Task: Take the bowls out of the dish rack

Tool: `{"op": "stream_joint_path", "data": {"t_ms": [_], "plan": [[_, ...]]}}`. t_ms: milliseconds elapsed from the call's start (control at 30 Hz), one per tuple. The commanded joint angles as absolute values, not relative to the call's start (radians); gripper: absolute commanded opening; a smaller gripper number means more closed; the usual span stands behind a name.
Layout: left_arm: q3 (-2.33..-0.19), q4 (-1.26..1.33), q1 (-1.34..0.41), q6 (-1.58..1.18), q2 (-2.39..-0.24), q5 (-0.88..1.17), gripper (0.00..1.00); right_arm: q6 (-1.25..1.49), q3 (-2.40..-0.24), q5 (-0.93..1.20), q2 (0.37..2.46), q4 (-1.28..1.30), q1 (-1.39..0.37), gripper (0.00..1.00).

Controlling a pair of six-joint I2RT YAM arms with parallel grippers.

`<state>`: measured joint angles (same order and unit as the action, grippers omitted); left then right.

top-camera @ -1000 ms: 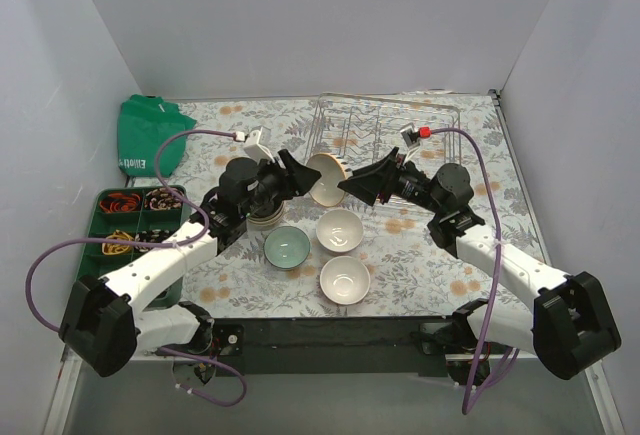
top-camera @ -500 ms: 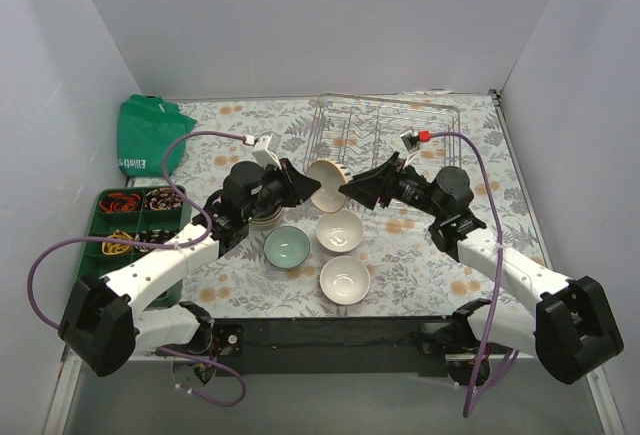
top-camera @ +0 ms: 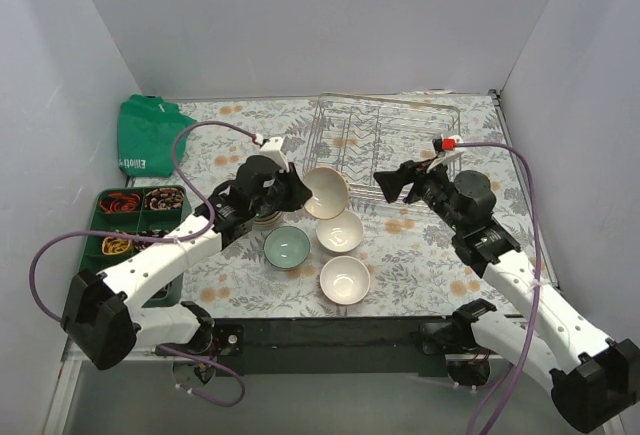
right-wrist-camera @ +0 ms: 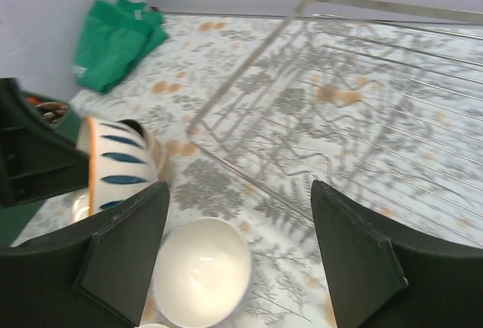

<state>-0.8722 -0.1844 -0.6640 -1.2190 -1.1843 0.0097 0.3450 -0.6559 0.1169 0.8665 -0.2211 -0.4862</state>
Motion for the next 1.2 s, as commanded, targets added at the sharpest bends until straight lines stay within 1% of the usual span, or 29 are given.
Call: {"op": "stream_joint_path", "data": {"t_ms": [0, 200, 400, 567, 767, 967, 1133, 1167], "plan": [[-1.018, -0.255, -0.781, -1.151, -1.247, -0.081, 0.00, 0.230, -0.692, -0.162, 0.786, -0.081, -0.485, 0.85], [-1.152, -0.334, -0.934, -1.103, -1.429, -0.127, 0.00, 0.172, -0.689, -0.408, 0.644, -0.034, -0.485, 0.89], [-1.285, -0.388, -1.043, -1.069, -1.584, -0.161, 0.00, 0.134, -0.646, -0.547, 0.479, -0.031, -0.486, 0.91], [-1.390, -0.446, -1.109, -1.043, -1.727, -0.202, 0.00, 0.110, -0.626, -0.586, 0.355, -0.009, -0.485, 0.91], [-1.462, -0.483, -1.138, -1.017, -1.856, -0.247, 0.00, 0.089, -0.637, -0.604, 0.292, 0.077, -0.485, 0.91], [-1.500, -0.483, -1.140, -1.017, -1.931, -0.247, 0.00, 0.068, -0.641, -0.607, 0.258, 0.106, -0.485, 0.91], [-1.520, -0.483, -1.141, -1.019, -1.986, -0.244, 0.05, 0.052, -0.647, -0.617, 0.239, 0.120, -0.485, 0.91], [-1.519, -0.483, -1.140, -1.022, -1.988, -0.244, 0.07, 0.048, -0.649, -0.617, 0.239, 0.123, -0.486, 0.91]]}}
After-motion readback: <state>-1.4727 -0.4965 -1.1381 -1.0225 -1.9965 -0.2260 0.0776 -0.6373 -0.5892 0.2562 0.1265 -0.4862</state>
